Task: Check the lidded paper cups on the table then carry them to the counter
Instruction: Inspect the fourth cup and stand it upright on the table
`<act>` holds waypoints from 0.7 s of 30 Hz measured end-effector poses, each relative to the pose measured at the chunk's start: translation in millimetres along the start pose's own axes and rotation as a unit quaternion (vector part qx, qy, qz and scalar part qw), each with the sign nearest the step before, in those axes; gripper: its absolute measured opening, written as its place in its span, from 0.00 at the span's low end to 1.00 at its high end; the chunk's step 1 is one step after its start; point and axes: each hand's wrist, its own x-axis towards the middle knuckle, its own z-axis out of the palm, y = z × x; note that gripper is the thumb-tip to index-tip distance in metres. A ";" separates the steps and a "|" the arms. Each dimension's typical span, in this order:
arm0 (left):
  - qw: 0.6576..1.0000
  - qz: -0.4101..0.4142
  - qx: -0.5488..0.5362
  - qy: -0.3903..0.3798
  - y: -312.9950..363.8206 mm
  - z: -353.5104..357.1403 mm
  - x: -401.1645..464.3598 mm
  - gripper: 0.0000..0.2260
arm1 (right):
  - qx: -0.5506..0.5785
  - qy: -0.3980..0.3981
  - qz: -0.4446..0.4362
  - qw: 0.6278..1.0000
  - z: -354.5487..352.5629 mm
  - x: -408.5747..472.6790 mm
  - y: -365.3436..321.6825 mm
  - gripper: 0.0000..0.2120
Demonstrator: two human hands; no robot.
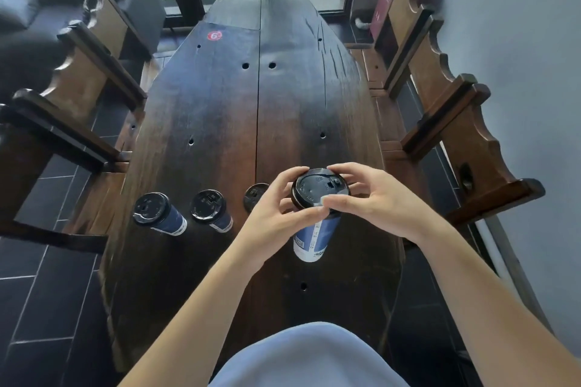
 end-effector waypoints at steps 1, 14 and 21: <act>1.000 -0.002 0.016 -0.001 -6.1 2.3 2.2 0.33 | -0.004 -0.003 0.006 1.000 1.3 2.8 6.4 0.28; 0.988 -0.065 0.138 0.033 -101.1 22.3 87.7 0.37 | 0.025 -0.007 0.106 0.994 35.9 75.8 109.2 0.27; 0.990 -0.101 0.092 0.044 -128.7 21.9 128.1 0.35 | 0.084 -0.070 0.136 0.985 45.2 108.4 149.5 0.34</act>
